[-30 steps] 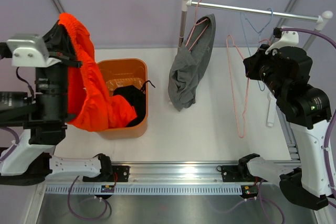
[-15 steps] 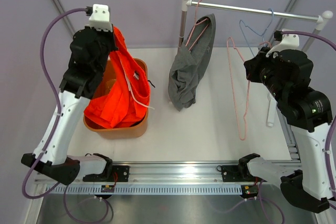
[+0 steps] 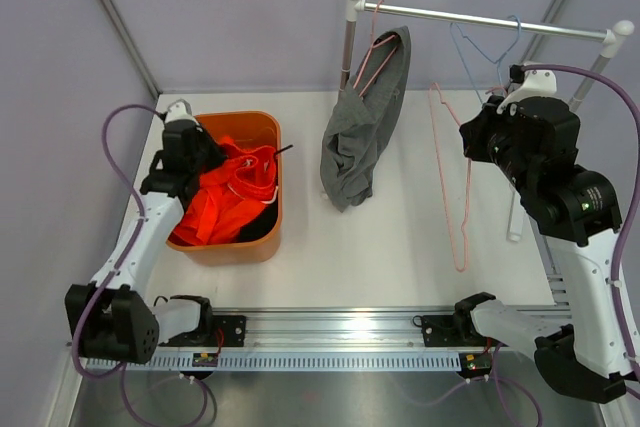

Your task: Remove the shorts from the hanger

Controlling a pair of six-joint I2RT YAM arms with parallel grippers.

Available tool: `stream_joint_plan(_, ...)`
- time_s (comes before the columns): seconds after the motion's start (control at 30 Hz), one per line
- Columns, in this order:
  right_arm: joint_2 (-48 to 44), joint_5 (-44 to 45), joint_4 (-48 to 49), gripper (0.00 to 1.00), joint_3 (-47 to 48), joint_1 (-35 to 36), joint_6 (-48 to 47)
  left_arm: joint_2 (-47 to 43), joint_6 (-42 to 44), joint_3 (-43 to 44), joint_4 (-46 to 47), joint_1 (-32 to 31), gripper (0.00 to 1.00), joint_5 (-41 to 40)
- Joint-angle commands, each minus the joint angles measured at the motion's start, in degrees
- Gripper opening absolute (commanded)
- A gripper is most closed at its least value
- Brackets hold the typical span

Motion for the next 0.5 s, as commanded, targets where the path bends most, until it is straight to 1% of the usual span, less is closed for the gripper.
stream_joint_plan(0.0, -0.3, -0.2, 2.5, 0.0, -0.3, 0.4, 0.3, 2.9, -10.2, -9.6, 8.4, 0.0, 0.0, 4.7)
stream_joint_plan(0.07, 0.0, 0.6, 2.3, 0.0, -0.1, 0.3, 0.0, 5.0, -13.3, -12.1, 9.8, 0.0, 0.0, 4.9)
stream_joint_plan(0.1, 0.4, 0.9, 2.2, 0.0, 0.1, 0.3, -0.1, 6.9, -14.3, -13.3, 10.9, 0.0, 0.0, 7.3)
stream_joint_plan(0.2, 1.4, 1.3, 1.3, 0.0, 1.0, 0.3, -0.3, 8.4, -15.9, -13.7, 11.5, 0.0, 0.01, 8.3)
stream_joint_plan(0.23, 1.8, 1.2, 1.0, 0.0, 1.1, 0.3, -0.5, 8.4, -16.0, -13.7, 11.4, 0.0, 0.09, 8.3)
stream_joint_plan(0.33, 2.4, 1.8, 1.5, 0.0, 0.6, 0.3, -0.6, 7.8, -16.3, -14.6, 11.7, 0.0, 0.22, 8.4)
stream_joint_plan(0.37, 2.6, 1.8, 1.4, 0.0, 0.5, 0.2, -0.8, 7.7, -16.3, -14.6, 12.0, 0.0, 0.4, 9.1)
stream_joint_plan(0.43, 3.8, 2.5, 1.4, 0.0, 0.8, 0.2, -1.0, 7.9, -15.9, -14.1, 11.7, 0.0, 0.56, 10.8)
stream_joint_plan(0.47, 4.2, 2.8, 1.3, 0.0, 1.3, 0.2, -1.2, 7.3, -15.5, -13.7, 10.8, 0.0, 0.7, 11.9)
